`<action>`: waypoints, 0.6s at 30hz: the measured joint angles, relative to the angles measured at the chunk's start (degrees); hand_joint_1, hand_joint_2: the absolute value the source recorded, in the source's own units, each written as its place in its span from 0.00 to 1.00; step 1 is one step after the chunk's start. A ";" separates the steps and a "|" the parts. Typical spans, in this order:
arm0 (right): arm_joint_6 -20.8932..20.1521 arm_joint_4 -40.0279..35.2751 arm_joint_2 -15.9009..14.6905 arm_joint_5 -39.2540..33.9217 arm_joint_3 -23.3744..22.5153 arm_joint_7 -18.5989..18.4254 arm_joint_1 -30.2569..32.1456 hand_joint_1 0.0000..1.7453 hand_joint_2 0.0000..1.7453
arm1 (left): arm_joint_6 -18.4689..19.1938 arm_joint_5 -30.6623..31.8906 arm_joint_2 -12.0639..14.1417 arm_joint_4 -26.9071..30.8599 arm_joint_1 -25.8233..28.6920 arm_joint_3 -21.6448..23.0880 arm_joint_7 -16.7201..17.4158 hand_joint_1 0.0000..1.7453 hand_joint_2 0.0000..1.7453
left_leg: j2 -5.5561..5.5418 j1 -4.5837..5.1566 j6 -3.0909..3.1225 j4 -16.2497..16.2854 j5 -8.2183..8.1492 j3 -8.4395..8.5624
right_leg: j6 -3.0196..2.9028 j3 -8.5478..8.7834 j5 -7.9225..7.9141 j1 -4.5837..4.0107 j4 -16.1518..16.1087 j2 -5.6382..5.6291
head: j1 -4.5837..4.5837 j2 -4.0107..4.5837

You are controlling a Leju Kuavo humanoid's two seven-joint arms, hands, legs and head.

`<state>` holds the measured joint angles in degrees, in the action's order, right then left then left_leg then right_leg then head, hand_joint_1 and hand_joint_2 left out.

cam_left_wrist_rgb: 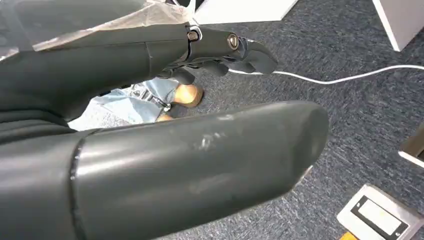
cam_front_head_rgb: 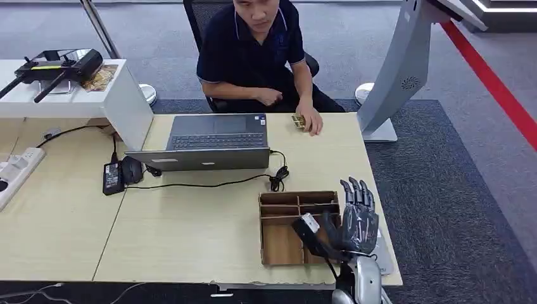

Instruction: Pass the card to the sensor for recognition and then transmit it.

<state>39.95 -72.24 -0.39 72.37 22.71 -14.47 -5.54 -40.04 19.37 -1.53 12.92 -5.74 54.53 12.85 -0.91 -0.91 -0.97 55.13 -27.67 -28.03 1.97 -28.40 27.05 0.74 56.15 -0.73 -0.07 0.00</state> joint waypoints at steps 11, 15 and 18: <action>0.00 0.00 -0.52 -0.11 0.79 -0.37 -0.15 0.27 1.00 | 0.00 0.00 0.00 0.00 0.00 0.00 0.00 0.00 0.00 | 0.00 0.00 0.00 0.00 0.00 0.02 | 0.00 0.02 0.00 0.00 0.00 0.00 | 0.00 0.00; 0.00 0.02 -0.59 -0.26 1.03 -0.37 -0.13 1.00 1.00 | 0.00 0.00 0.00 0.00 0.01 0.00 0.00 0.00 0.00 | -0.01 0.00 0.00 0.00 0.00 0.02 | 0.00 0.02 0.00 0.00 0.00 0.00 | 0.00 0.00; 0.00 0.07 -0.79 -0.57 1.55 -0.37 -0.13 1.00 1.00 | 0.00 0.00 0.00 0.00 0.00 0.00 -0.02 0.00 0.00 | -0.01 0.00 0.00 0.00 0.00 0.02 | 0.00 0.02 0.00 0.00 0.00 0.00 | 0.00 0.00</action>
<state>39.95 -72.17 -1.18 71.80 24.26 -14.84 -5.67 -40.04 19.37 -1.53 12.92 -5.74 54.53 12.83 -0.92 -0.91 -0.97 55.13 -27.67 -28.01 1.97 -28.37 27.05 0.74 56.16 -0.73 -0.07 0.00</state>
